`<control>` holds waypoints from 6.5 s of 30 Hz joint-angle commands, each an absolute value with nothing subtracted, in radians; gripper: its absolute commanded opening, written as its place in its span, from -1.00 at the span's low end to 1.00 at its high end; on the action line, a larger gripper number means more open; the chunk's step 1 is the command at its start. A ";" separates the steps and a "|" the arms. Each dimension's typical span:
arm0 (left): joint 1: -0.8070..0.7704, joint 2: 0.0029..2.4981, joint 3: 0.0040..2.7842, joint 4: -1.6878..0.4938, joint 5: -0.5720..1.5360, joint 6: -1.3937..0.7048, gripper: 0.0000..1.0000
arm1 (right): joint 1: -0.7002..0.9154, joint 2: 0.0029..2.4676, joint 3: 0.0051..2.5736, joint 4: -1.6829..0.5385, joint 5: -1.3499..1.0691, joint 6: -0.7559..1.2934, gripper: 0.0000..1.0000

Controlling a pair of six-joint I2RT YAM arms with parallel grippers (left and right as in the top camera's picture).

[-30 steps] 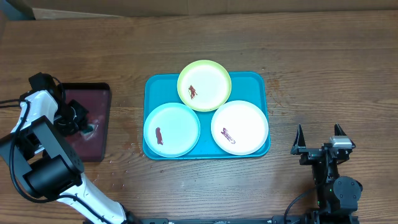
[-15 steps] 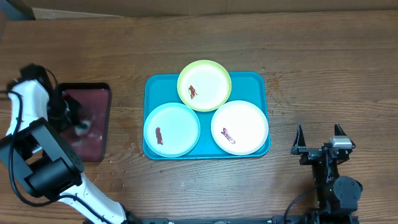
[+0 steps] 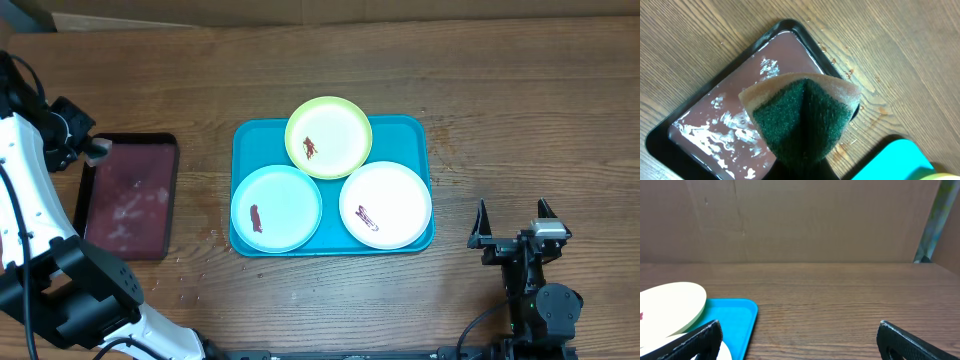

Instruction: Clean dirty plates on tray and stack at the side

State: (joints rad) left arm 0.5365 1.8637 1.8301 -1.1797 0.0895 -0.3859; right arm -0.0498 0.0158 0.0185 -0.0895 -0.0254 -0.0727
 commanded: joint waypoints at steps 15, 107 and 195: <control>0.570 2.040 1.715 -1.178 0.291 -0.359 -0.92 | -0.044 0.014 0.008 -0.084 -0.020 -0.076 1.00; 0.816 2.040 1.961 -1.566 1.013 -0.572 -0.92 | -0.044 0.014 0.008 -0.084 -0.020 -0.076 1.00; 0.759 2.042 1.758 -1.394 0.802 -0.309 -0.92 | -0.044 0.014 0.008 -0.084 -0.020 -0.076 1.00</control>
State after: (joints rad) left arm 0.7341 2.0621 1.6363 -1.3338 0.6685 -0.3614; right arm -0.0498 0.0158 0.0185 -0.0902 -0.0254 -0.0723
